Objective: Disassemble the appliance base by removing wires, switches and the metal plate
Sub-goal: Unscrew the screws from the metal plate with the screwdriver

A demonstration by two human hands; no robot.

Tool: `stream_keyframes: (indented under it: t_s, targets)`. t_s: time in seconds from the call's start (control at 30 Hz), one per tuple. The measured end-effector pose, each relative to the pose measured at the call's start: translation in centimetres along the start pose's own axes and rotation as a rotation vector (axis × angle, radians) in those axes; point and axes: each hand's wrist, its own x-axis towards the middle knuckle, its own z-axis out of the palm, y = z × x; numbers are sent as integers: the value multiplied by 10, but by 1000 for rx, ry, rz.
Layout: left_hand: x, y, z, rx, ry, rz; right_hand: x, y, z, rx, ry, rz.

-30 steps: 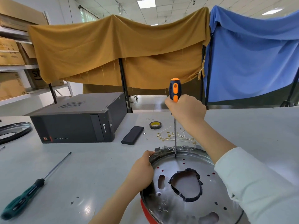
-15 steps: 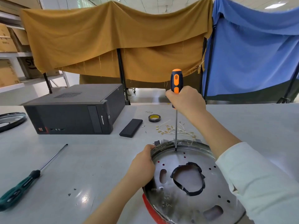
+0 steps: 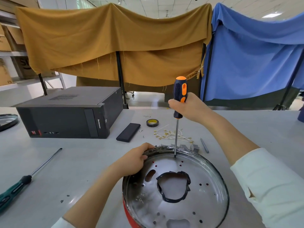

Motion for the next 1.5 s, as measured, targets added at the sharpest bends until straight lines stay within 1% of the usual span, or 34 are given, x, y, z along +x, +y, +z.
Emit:
stream_keyframes:
  t_s: [0.07,0.13,0.2,0.23,0.3,0.4,0.5,0.63,0.67,0.7,0.73,0.8,0.83,0.87,0.9,1.0,1.07,1.17,1.23,1.33,1.4,1.43,1.47,1.5]
  targets:
    - [4,1,-6,-1,-38,11,0,2,-4,-39,-6,2]
    - [7,3,-8,21,-63,9,1,5,-9,-155,30,43]
    - [11,5,-8,69,-73,-22,1,9,-11,-286,120,109]
    - [12,6,-7,101,-63,-39,0,10,-10,-276,184,138]
    - [15,12,-1,165,-9,-65,0,10,-5,-82,303,178]
    - [14,24,12,225,78,-84,3,7,3,185,412,224]
    - [12,28,21,278,101,-76,4,5,9,400,446,244]
    - [12,25,22,294,104,-51,1,1,16,563,457,151]
    - [12,25,21,288,104,-42,1,1,16,637,444,143]
    - [12,25,21,285,105,-33,1,2,14,731,371,138]
    - [12,24,21,282,106,-25,2,4,11,822,216,124]
    - [11,23,22,273,109,-16,0,5,5,921,-225,71]
    - [11,23,22,270,108,-12,0,5,4,923,-377,36]
    - [11,23,21,268,107,-8,0,5,5,916,-434,12]
    - [11,23,21,265,107,-5,0,4,6,912,-419,5]
    - [10,24,20,271,110,-4,-2,0,11,880,-226,19]
    - [10,25,21,284,112,-9,-2,-3,11,759,-65,54]
    - [10,26,23,313,114,-7,-3,-10,7,488,234,166]
    - [10,26,23,324,110,-2,-3,-15,5,410,336,200]
    - [10,26,23,325,106,1,-4,-19,9,415,361,206]
    - [10,26,24,312,109,4,-5,-18,13,486,354,156]
    - [10,26,23,308,109,6,-4,-15,11,580,302,130]
    - [11,26,23,304,107,6,-3,-12,8,697,172,101]
    - [11,25,23,299,105,4,-4,-9,4,804,-37,60]
